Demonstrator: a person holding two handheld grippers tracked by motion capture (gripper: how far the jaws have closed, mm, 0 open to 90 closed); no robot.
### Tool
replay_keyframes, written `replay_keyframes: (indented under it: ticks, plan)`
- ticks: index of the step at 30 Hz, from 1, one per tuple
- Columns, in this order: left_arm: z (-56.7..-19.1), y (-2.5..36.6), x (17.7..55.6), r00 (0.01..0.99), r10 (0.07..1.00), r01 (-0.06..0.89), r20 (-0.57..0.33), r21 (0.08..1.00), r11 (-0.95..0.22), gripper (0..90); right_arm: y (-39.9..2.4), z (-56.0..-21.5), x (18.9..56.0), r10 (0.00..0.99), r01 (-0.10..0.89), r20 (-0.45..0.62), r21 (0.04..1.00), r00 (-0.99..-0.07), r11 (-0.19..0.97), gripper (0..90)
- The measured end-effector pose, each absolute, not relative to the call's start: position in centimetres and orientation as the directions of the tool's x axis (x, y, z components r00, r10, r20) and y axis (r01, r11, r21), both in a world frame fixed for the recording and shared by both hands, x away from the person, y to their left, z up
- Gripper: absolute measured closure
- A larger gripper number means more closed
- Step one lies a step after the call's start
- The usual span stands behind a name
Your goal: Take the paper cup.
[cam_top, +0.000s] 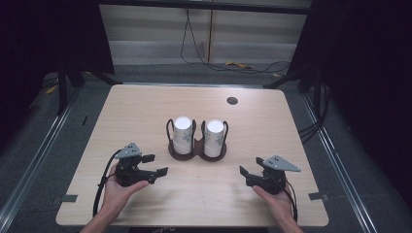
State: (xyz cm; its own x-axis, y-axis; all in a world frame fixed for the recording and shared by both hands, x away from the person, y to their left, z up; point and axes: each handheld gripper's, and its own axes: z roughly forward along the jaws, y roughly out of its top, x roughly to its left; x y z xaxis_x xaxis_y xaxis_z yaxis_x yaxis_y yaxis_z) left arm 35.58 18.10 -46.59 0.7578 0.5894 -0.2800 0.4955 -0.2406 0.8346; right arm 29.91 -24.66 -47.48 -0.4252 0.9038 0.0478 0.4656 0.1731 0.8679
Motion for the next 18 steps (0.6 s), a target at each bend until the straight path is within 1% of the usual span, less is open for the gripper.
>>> replay_keyframes:
  ticks: [3,6,8,9,11,12,13,14,15,18]
  plan:
    - [-45.9,17.8,35.9,0.751,0.594,0.486,-0.288,0.85,-0.204,20.5,-24.6,-47.5,29.8,0.901,0.462,0.055,0.871,-0.43,0.167,26.6]
    - [-45.3,17.5,36.1,0.771,0.587,0.447,-0.246,0.866,-0.225,25.0,-24.4,-47.4,29.8,0.899,0.455,0.051,0.874,-0.435,0.171,26.6]
    - [-45.2,17.3,36.1,0.785,0.577,0.423,-0.224,0.875,-0.236,25.3,-24.3,-47.4,29.7,0.897,0.456,0.044,0.872,-0.44,0.18,26.6]
    - [-45.0,17.1,36.3,0.796,0.562,0.421,-0.224,0.872,-0.248,25.3,-24.2,-47.3,29.6,0.895,0.455,0.045,0.872,-0.443,0.182,26.6]
    - [-44.7,17.0,36.4,0.798,0.56,0.419,-0.223,0.873,-0.251,25.0,-24.1,-47.3,29.5,0.895,0.455,0.045,0.872,-0.444,0.182,27.0]
    - [-44.4,17.0,36.5,0.803,0.55,0.413,-0.227,0.879,-0.239,25.1,-24.1,-47.3,29.5,0.893,0.457,0.05,0.871,-0.447,0.18,27.2]
    - [-44.1,17.0,36.6,0.808,0.545,0.404,-0.224,0.884,-0.236,26.9,-24.0,-47.3,29.5,0.89,0.464,0.065,0.869,-0.451,0.171,27.2]
    - [-43.7,17.0,36.8,0.81,0.546,0.39,-0.212,0.891,-0.234,26.9,-24.0,-47.3,29.5,0.89,0.464,0.065,0.869,-0.451,0.171,27.2]
    - [-43.2,16.9,36.9,0.815,0.545,0.377,-0.199,0.896,-0.236,29.0,-24.1,-47.3,29.5,0.892,0.465,0.064,0.868,-0.448,0.172,27.2]
    - [-42.4,16.8,37.5,0.818,0.54,0.369,-0.197,0.9,-0.231,31.1,-24.2,-47.4,29.5,0.894,0.471,0.075,0.867,-0.443,0.16,27.2]
